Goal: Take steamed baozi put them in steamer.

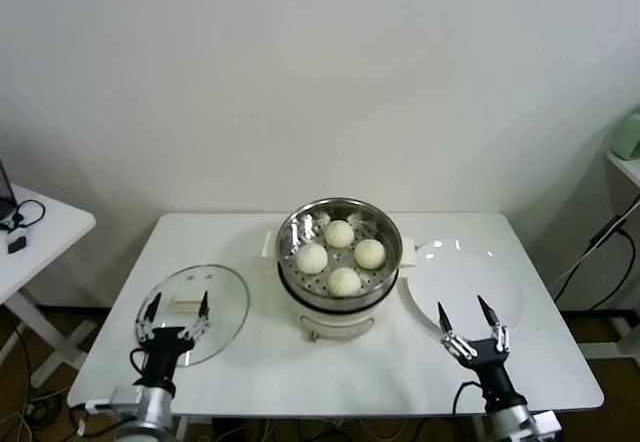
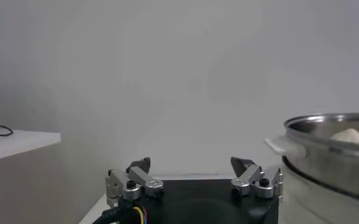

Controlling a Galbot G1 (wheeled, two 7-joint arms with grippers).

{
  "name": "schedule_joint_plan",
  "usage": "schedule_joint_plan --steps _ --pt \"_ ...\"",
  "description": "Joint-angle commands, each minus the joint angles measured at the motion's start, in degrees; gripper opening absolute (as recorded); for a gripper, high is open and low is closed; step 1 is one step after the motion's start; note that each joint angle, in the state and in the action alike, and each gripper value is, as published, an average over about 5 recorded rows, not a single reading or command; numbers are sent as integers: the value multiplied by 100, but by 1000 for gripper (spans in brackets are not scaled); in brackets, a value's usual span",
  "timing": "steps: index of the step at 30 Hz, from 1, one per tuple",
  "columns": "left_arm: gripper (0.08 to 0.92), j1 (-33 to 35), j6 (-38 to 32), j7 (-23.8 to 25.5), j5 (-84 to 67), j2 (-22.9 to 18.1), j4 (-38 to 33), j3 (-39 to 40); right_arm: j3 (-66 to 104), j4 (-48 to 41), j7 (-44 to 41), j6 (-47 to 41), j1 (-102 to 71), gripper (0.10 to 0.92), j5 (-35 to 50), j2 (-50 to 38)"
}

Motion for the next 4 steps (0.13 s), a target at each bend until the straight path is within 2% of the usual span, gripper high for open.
schedule_joint_plan --steps 1,4 --pt "823 7 -70 68 -202 -17 -8 93 168 74 39 157 -359 823 -73 394" --pt "823 27 -83 68 -170 -13 2 78 161 84 36 159 -359 823 -76 398"
